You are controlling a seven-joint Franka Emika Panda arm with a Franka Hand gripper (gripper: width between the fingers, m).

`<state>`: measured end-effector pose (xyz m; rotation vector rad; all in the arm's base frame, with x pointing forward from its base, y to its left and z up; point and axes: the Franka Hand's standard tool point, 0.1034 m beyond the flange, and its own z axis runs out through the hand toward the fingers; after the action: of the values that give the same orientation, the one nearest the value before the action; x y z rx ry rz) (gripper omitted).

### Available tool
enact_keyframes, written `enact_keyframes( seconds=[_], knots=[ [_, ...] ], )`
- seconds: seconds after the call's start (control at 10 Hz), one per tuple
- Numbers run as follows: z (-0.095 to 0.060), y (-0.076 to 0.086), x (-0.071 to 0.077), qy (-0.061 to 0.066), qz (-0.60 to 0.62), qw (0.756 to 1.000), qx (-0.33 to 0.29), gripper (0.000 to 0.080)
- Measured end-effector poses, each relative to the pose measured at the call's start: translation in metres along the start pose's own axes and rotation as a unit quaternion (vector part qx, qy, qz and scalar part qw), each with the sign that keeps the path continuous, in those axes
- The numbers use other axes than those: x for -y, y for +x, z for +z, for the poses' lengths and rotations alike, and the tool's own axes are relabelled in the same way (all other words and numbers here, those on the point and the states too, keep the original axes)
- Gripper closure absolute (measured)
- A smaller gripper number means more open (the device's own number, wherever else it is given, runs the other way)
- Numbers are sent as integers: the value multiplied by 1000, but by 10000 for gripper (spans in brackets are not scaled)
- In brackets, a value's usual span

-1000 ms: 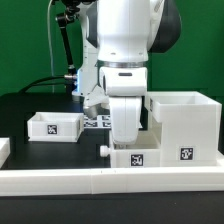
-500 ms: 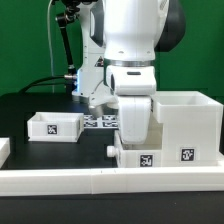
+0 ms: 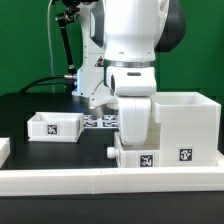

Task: Assemble drawer

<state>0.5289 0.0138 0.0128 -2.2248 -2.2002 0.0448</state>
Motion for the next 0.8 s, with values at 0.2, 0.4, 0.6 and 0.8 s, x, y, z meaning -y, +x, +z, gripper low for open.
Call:
enact_keyframes(
  seconds=[0.2, 0.4, 0.6, 0.8],
  knots=[
    [-12, 4, -3, -1, 9, 1000, 1, 212],
    [-30, 0, -8, 2, 10, 1000, 5, 167],
    [-37, -16, -14, 7, 11, 1000, 8, 155],
    [-38, -29, -25, 11, 2, 1000, 11, 151]
  ],
)
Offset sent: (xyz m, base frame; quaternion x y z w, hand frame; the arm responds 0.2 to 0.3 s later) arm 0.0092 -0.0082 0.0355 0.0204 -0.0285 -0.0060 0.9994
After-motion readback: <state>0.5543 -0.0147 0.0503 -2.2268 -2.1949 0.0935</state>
